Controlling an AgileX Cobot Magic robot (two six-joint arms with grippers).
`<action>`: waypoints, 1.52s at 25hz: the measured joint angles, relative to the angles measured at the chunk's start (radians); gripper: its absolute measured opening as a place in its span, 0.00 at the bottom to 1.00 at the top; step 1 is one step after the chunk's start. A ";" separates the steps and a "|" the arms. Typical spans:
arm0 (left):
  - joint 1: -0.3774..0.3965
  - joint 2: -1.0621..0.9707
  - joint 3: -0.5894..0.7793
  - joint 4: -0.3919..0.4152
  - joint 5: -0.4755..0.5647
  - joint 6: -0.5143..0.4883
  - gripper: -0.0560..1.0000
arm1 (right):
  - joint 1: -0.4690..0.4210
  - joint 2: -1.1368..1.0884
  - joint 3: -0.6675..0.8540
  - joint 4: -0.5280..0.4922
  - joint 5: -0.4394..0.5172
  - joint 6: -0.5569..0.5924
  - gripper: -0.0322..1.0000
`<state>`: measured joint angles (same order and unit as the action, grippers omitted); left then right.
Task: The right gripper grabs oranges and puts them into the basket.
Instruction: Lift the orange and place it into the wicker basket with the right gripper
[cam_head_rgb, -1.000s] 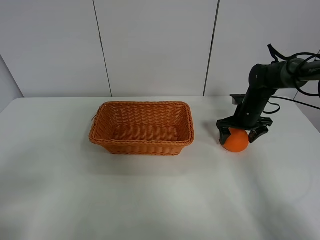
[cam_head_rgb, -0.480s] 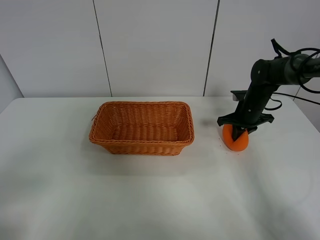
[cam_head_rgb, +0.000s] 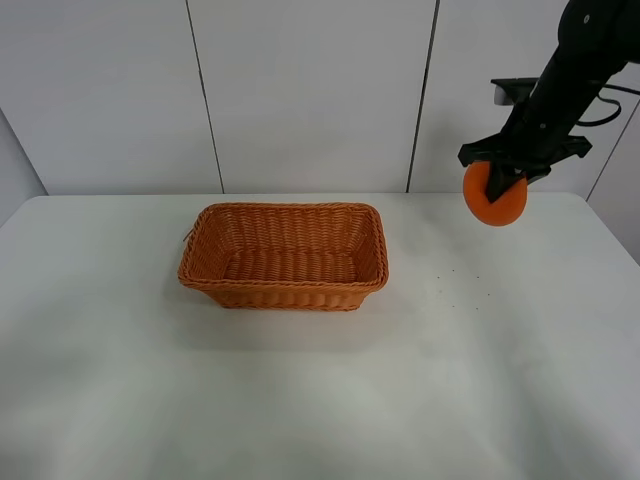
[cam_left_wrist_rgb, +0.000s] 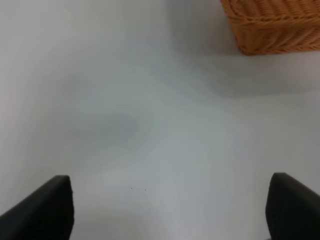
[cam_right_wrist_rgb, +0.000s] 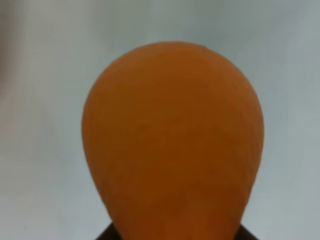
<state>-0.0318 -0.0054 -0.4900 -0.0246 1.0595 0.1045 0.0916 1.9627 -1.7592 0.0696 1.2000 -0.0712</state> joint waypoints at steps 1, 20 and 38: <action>0.000 0.000 0.000 0.000 0.000 0.000 0.89 | 0.003 0.000 -0.026 0.000 0.007 0.000 0.13; 0.000 0.000 0.000 0.000 0.000 0.000 0.89 | 0.442 0.038 -0.203 -0.002 -0.044 0.025 0.13; 0.000 0.000 0.000 0.000 0.000 0.000 0.89 | 0.522 0.371 -0.203 0.016 -0.309 0.056 0.47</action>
<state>-0.0318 -0.0054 -0.4900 -0.0246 1.0595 0.1045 0.6132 2.3335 -1.9626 0.0858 0.8910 -0.0151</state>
